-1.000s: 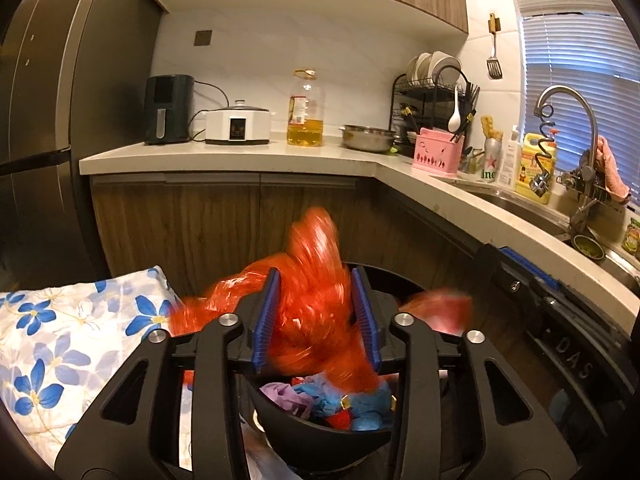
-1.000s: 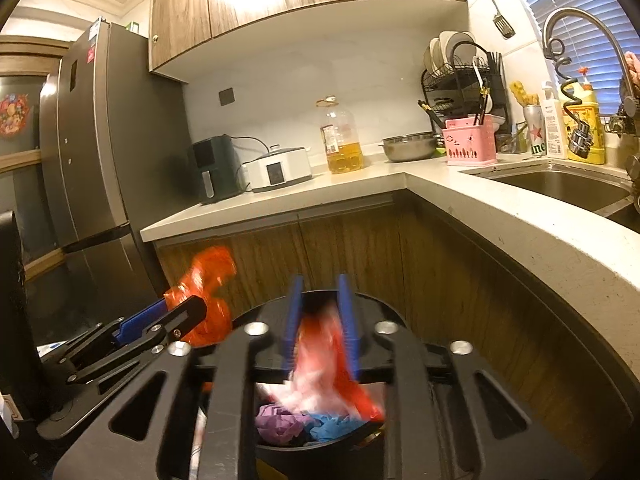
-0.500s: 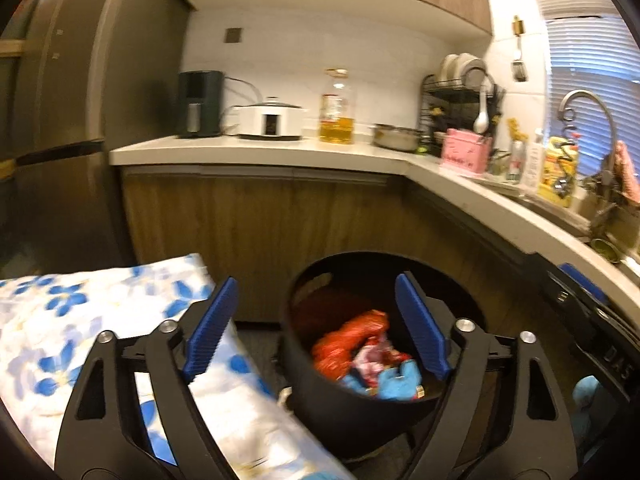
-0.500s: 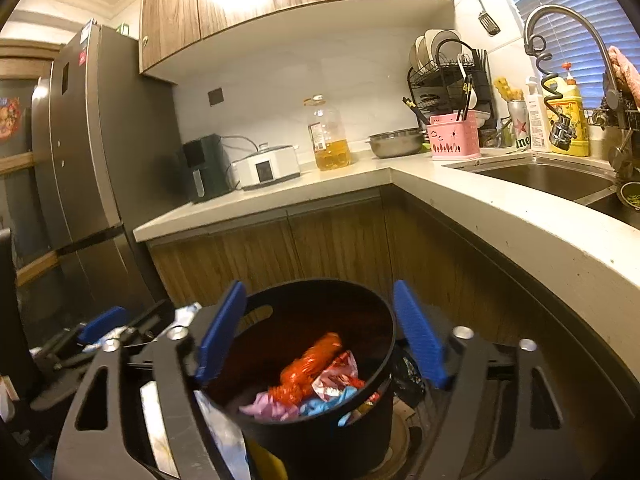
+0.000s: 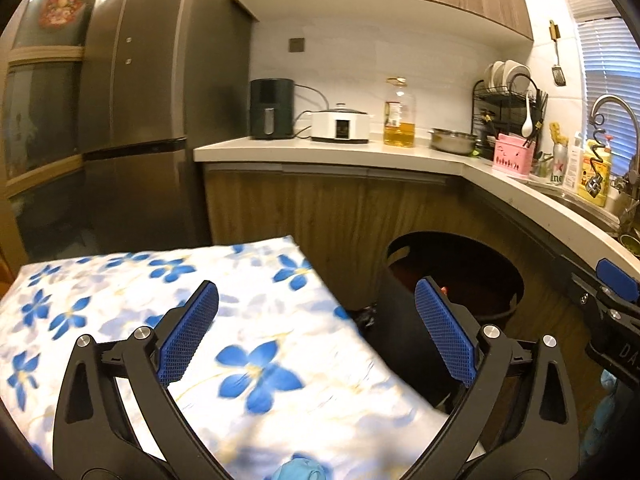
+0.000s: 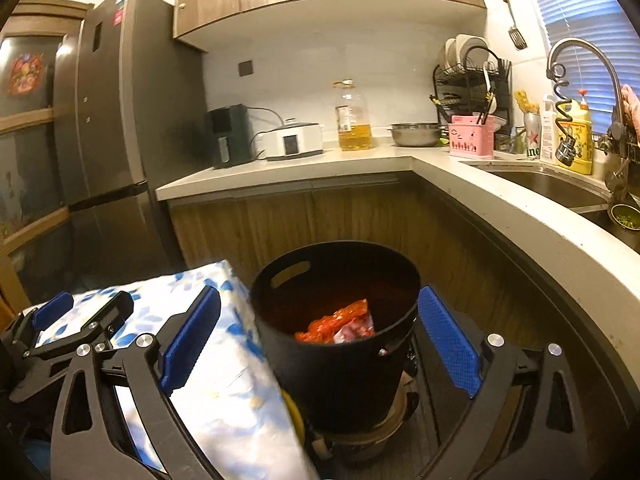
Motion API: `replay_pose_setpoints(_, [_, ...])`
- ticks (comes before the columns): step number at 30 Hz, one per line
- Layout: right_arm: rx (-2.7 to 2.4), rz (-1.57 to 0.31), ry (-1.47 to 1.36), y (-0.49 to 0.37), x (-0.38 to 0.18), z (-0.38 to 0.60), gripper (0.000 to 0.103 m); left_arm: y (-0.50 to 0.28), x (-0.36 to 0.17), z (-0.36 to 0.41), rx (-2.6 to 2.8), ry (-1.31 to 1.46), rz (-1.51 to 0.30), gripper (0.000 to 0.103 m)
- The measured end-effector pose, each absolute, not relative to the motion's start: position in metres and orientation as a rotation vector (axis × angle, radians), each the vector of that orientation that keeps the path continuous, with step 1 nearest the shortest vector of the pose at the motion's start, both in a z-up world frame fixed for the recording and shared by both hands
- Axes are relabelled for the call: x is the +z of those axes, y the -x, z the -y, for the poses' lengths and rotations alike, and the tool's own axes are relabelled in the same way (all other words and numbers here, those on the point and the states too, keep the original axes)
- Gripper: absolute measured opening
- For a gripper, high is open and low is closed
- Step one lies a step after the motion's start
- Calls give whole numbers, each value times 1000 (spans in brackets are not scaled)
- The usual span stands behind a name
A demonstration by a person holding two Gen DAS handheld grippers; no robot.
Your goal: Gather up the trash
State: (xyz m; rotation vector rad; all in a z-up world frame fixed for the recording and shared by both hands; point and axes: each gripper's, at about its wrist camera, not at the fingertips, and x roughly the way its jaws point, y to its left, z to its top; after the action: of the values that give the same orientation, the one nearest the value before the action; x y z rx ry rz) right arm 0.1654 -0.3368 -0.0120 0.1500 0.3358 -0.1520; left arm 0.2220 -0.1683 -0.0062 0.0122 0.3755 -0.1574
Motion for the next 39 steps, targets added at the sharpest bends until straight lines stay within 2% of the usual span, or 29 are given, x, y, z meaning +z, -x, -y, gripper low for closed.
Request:
replay_pose_setpoints(23, [-138,-333,-72,-67,-1,250,96,-103,-3,74,-80,37,-359,97])
replay_pose_setpoints(39, [-169,-290,-31,-21,3,224,97,-57,-2,48,-65,48,-336,97])
